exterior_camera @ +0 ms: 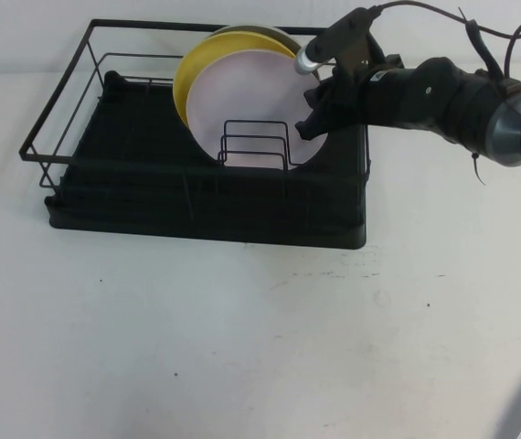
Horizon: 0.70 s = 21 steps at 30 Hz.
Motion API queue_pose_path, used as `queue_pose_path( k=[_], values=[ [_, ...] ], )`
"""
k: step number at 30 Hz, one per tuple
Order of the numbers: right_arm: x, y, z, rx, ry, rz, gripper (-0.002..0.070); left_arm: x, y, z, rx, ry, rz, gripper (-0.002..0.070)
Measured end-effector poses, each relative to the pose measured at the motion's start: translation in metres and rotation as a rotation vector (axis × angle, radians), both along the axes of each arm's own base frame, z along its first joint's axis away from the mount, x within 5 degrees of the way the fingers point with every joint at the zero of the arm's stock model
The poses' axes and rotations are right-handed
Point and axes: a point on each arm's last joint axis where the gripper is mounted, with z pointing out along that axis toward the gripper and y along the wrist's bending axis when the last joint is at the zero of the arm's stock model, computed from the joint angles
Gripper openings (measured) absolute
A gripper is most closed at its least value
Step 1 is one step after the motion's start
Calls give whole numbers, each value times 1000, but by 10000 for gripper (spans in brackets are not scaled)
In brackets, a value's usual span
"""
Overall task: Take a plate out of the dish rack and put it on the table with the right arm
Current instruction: Grasp the plate from the shelf
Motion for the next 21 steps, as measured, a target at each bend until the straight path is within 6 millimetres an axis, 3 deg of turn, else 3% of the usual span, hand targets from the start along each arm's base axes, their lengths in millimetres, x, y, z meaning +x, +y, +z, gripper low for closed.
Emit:
queue_pose_path(
  k=[4,10,21],
  values=[
    [-1,0,1,0,5,6,25,0,0,0,0,0,0,-4],
    [-4,-1,14,5,-16,11,20,0,0,0,0,0,0,-4],
    [-23,-7,62,-35,-84,62,18,0,0,0,0,0,0,-4]
  ],
)
